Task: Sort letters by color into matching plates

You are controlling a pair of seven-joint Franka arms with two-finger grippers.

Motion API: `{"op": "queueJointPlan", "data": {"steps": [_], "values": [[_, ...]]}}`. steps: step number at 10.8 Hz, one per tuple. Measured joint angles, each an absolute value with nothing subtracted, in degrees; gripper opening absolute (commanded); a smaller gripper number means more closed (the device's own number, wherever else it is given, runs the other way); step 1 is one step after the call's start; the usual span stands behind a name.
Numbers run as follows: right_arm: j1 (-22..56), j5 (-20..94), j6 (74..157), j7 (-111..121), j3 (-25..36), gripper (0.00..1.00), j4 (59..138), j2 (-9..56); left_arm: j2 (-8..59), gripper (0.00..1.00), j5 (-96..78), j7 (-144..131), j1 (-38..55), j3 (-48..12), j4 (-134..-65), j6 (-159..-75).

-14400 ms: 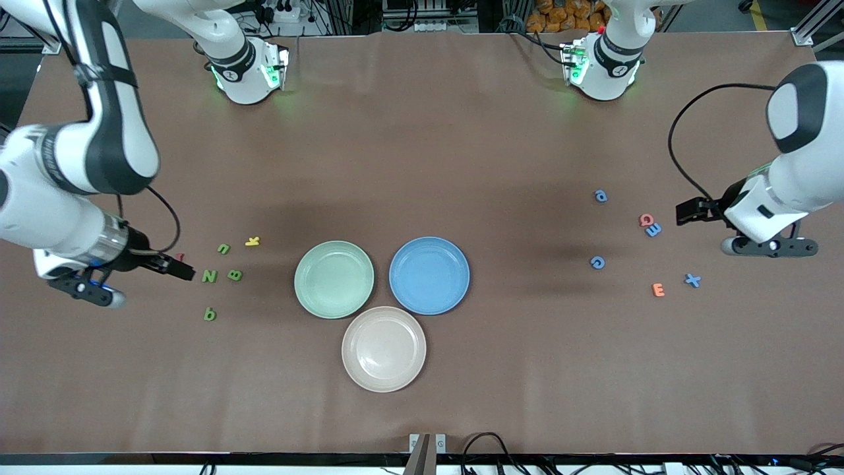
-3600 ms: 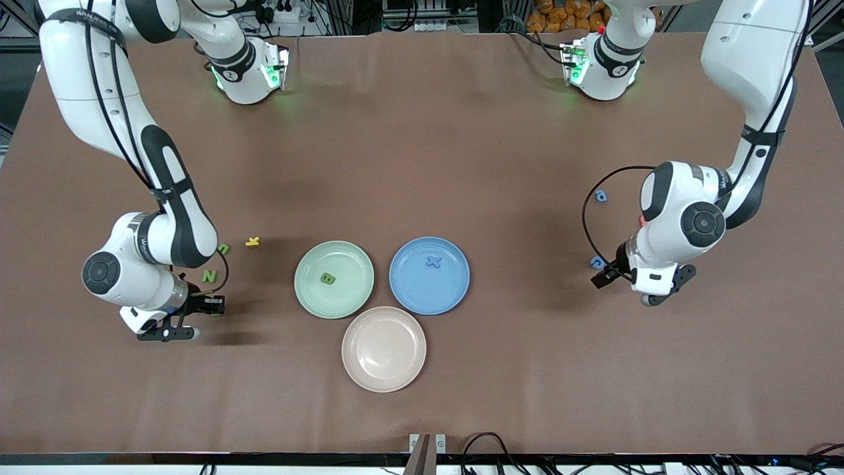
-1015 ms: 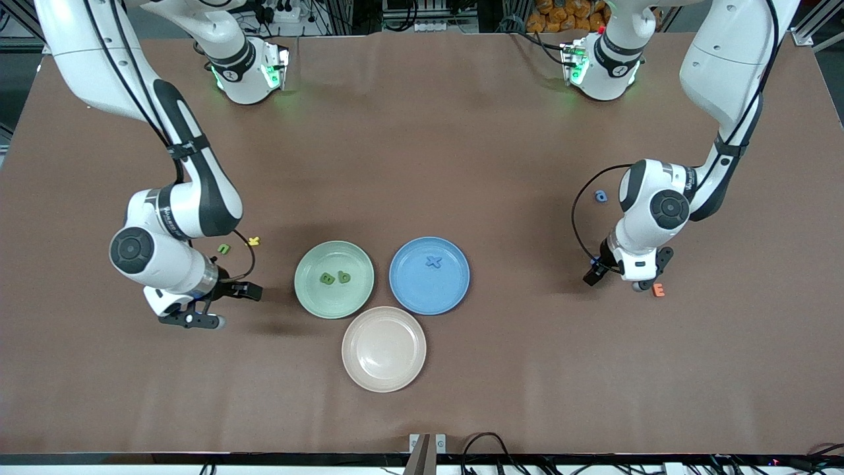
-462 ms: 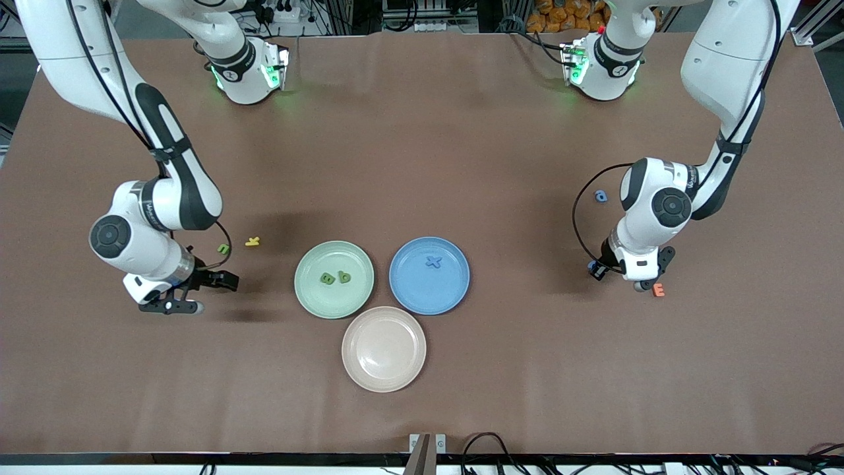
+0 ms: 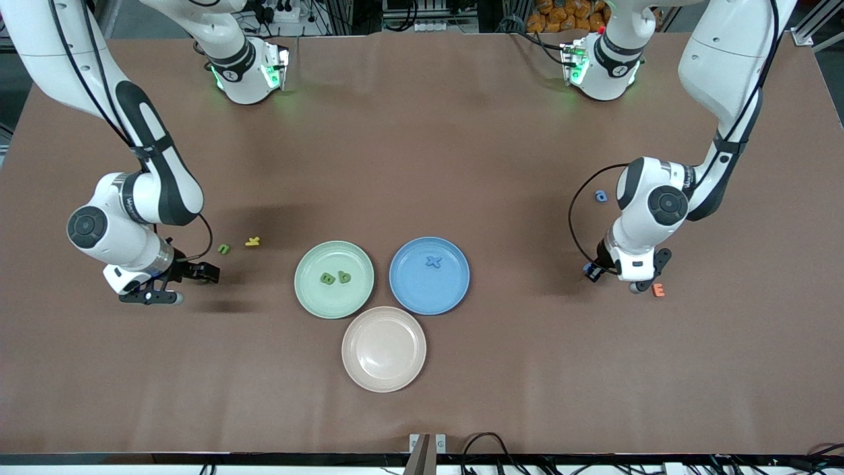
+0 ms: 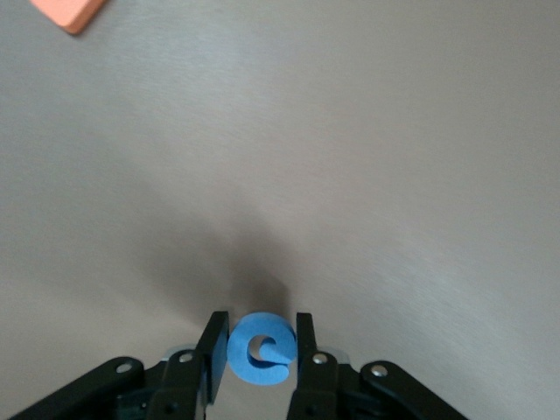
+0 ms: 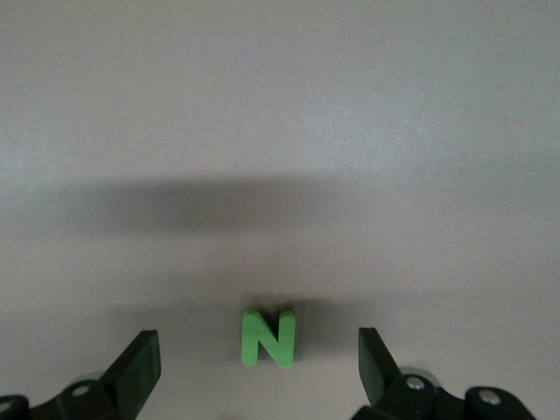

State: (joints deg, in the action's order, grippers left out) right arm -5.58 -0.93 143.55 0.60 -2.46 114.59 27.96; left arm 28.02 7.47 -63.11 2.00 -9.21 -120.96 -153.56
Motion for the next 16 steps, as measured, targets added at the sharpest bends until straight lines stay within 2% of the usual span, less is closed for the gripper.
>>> {"op": "queueJointPlan", "data": {"steps": [9, 10, 12, 15, 16], "values": [[-6.6, -0.9, 148.1, 0.6, -2.5, 0.99, 117.9, 29.5, 27.1, 0.00, 7.5, -69.6, 2.4, -18.1, -111.8, -142.5], [-6.6, -0.9, 148.8, 0.6, -2.5, 0.96, 118.1, 30.0, 27.1, 0.00, 7.5, -71.2, 2.7, -19.3, -110.0, -140.5], [-6.6, -0.9, 149.5, 0.6, -2.6, 0.83, 118.1, 30.7, 27.1, 0.00, 7.5, -74.2, 4.4, -20.3, -107.3, -138.4], [-6.5, -0.9, 149.6, 0.6, -2.7, 0.59, 118.1, 30.7, 27.1, 0.00, 7.5, -76.8, 7.7, -20.6, -105.9, -138.3], [-6.5, -1.0, 149.6, 0.6, -2.7, 0.47, 118.1, 30.7, 27.1, 0.00, 7.5, -77.2, 8.7, -20.7, -105.1, -138.2]]}}
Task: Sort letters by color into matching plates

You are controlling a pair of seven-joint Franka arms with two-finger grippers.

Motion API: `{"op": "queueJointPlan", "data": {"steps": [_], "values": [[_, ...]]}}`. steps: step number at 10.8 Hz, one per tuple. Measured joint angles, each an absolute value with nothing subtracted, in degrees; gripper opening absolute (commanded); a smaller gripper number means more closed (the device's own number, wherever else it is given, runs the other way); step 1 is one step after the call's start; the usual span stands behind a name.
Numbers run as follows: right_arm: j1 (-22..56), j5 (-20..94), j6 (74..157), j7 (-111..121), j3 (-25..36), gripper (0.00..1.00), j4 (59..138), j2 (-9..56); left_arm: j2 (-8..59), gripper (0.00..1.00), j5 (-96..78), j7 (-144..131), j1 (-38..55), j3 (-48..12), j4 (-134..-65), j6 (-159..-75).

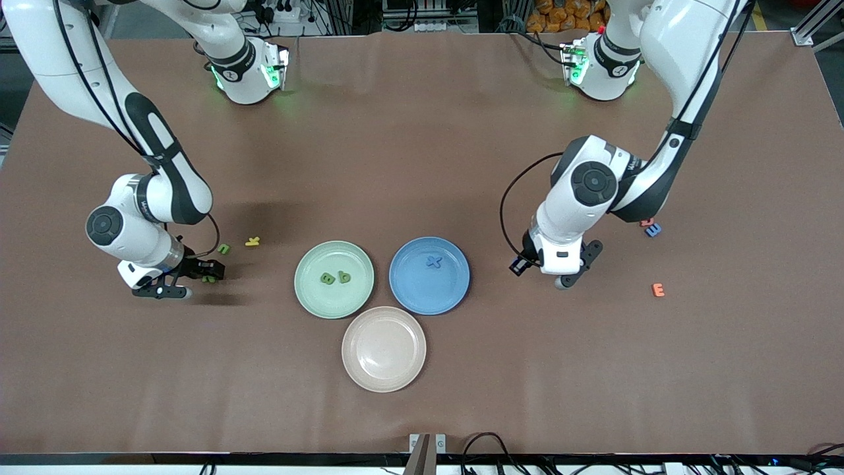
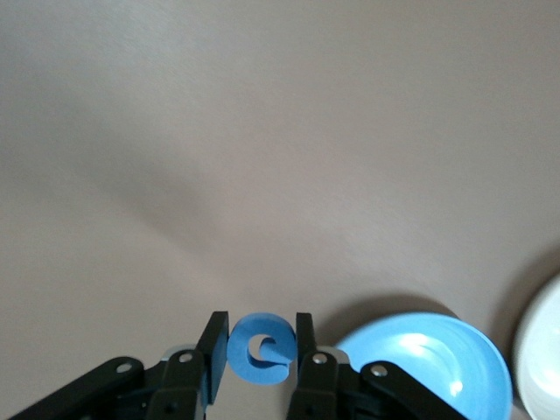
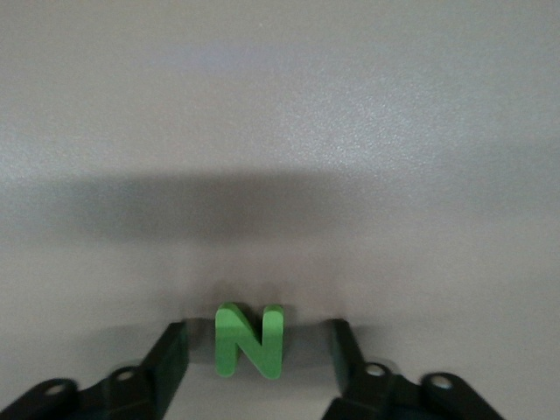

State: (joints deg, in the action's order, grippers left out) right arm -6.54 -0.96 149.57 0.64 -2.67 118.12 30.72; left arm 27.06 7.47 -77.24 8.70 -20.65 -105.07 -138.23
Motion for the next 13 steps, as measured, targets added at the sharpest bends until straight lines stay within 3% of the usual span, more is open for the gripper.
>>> {"op": "queueJointPlan", "data": {"steps": [2, 4, 10, 11, 12, 13], "values": [[-6.5, -1.1, 149.6, 1.5, -2.6, 0.26, 118.1, 30.6, 27.1, 0.00, 7.5, -78.9, 11.3, -20.7, -103.6, -138.1], [-6.6, -1.2, 149.7, 2.6, -2.4, 0.16, 118.1, 30.4, 27.1, 0.00, 7.5, -80.8, 13.9, -20.8, -102.5, -138.1], [-6.4, -1.2, 149.5, 4.4, -2.8, 0.13, 117.4, 30.3, 32.4, 0.00, 7.5, -84.5, 22.4, -20.8, -96.2, -138.0], [-6.3, -1.2, 148.2, 4.4, -3.0, 0.13, 116.7, 30.0, 33.8, 0.04, 7.5, -84.5, 23.4, -20.8, -95.0, -138.1], [-6.2, -1.2, 145.6, 4.4, -3.1, 0.13, 115.8, 29.6, 34.8, 0.99, 7.5, -84.5, 24.0, -20.8, -93.9, -138.1], [-6.0, -1.1, 143.0, 3.8, -3.3, 0.13, 115.1, 28.8, 35.3, 1.00, 7.5, -84.5, 24.2, -20.8, -93.0, -138.2]]}}
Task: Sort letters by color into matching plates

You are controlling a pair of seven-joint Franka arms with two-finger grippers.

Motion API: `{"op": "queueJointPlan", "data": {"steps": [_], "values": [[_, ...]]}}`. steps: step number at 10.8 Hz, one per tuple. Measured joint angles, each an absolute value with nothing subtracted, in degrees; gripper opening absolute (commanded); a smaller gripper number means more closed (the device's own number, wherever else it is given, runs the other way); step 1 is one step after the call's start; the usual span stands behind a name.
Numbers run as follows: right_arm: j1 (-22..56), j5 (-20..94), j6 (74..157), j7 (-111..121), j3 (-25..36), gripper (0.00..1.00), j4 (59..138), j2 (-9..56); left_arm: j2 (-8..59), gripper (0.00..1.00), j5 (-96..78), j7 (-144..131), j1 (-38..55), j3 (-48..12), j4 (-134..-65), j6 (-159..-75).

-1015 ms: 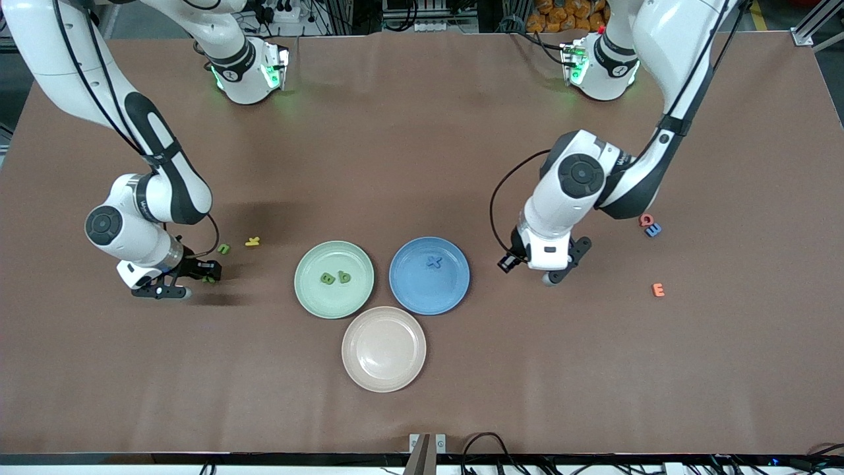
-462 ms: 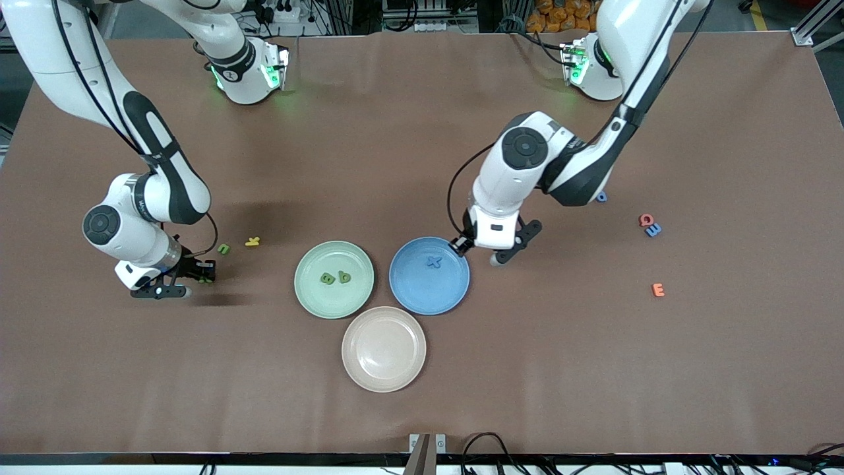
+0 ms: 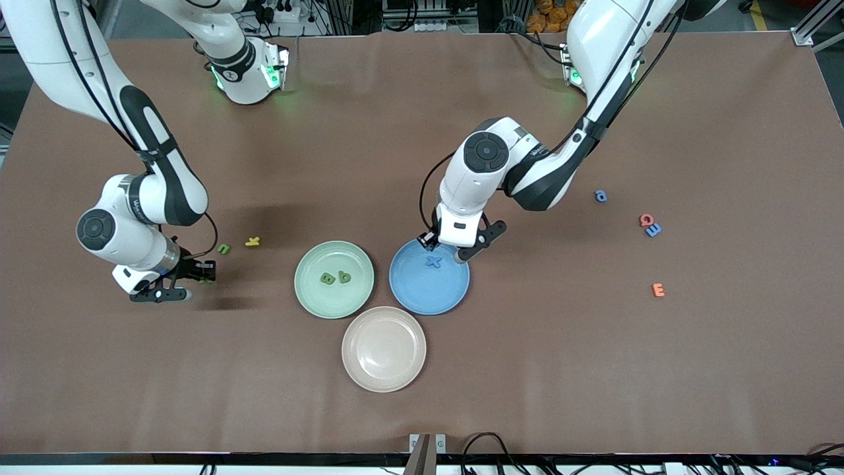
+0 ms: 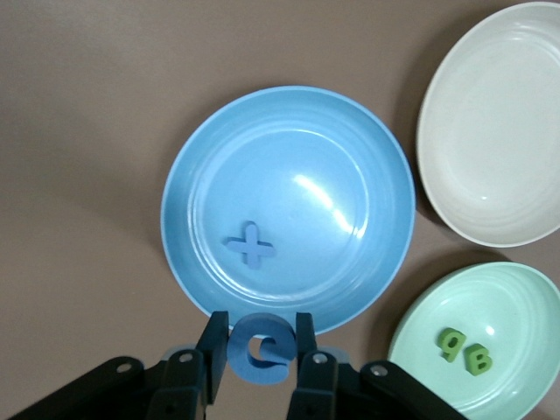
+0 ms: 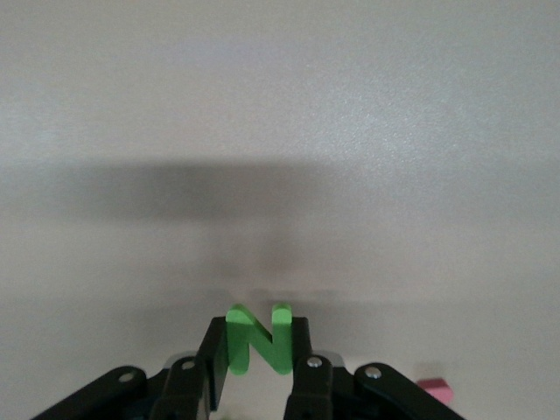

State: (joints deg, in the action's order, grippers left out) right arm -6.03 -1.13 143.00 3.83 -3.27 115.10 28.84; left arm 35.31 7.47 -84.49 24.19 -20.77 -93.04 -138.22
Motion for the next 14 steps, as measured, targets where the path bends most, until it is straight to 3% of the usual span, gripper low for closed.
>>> {"op": "queueJointPlan", "data": {"steps": [8, 14], "values": [[3.7, 4.8, 140.6, -13.0, -4.1, 0.14, 112.7, 27.2, 36.6, 1.00, 12.5, -83.9, 26.7, -17.5, -90.6, -138.5], [12.9, 5.6, 140.5, -26.8, -4.3, 0.14, 111.4, 27.2, 33.2, 1.00, 13.8, -64.9, 16.7, -16.9, -89.4, -124.3]]}}
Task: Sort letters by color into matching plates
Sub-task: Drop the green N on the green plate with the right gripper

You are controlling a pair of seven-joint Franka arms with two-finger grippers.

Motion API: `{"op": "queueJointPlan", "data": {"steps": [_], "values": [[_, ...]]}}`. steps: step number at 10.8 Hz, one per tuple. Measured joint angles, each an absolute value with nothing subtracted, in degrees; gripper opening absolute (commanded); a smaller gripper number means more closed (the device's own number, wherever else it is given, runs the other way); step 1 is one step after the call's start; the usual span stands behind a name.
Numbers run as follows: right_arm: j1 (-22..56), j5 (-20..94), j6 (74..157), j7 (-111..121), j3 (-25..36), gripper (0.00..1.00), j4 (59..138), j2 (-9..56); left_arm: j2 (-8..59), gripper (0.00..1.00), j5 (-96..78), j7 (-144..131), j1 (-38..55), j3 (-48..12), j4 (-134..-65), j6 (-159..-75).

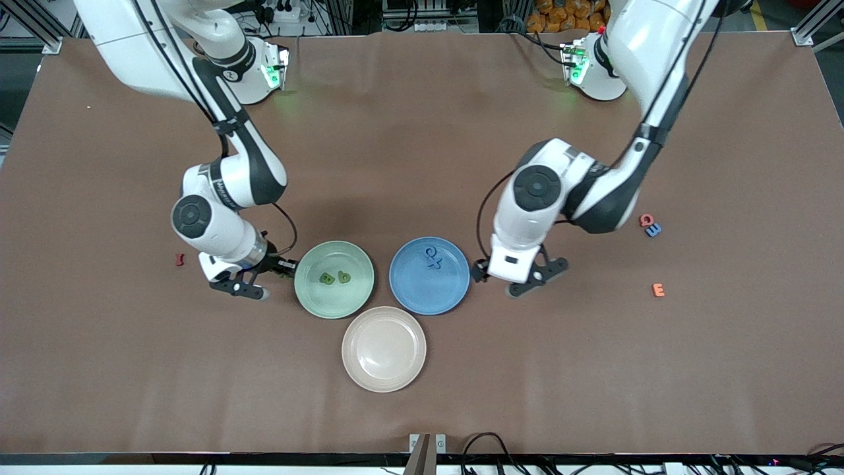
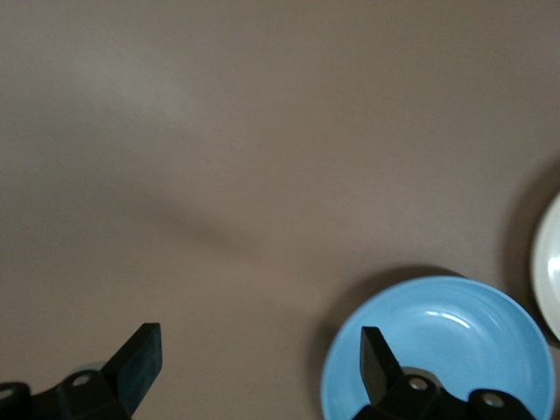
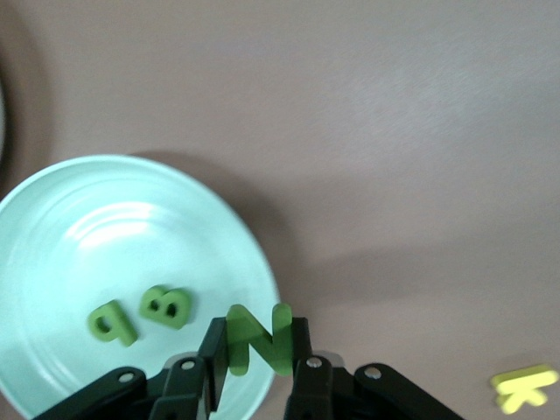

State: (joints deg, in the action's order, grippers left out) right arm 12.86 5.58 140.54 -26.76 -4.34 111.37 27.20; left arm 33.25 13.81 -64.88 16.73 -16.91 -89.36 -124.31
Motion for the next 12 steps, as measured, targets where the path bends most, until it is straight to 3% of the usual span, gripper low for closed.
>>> {"op": "queueJointPlan", "data": {"steps": [2, 3, 4, 12], "values": [[15.4, 5.6, 140.5, -30.9, -5.2, 0.18, 111.0, 27.2, 32.1, 1.00, 13.8, -59.0, 13.0, -17.0, -89.7, -123.1], [16.2, 5.6, 140.5, -32.6, -6.0, 0.37, 110.8, 27.3, 31.5, 1.00, 13.8, -56.4, 11.6, -17.0, -90.4, -122.9], [16.8, 5.6, 140.5, -33.8, -6.6, 0.99, 110.5, 27.3, 31.0, 1.00, 13.8, -53.7, 10.3, -17.0, -91.2, -122.5], [16.0, 5.6, 140.1, -30.4, -6.8, 1.00, 109.4, 27.4, 28.4, 1.00, 13.6, -34.1, -0.3, -17.8, -94.0, -117.6]]}}
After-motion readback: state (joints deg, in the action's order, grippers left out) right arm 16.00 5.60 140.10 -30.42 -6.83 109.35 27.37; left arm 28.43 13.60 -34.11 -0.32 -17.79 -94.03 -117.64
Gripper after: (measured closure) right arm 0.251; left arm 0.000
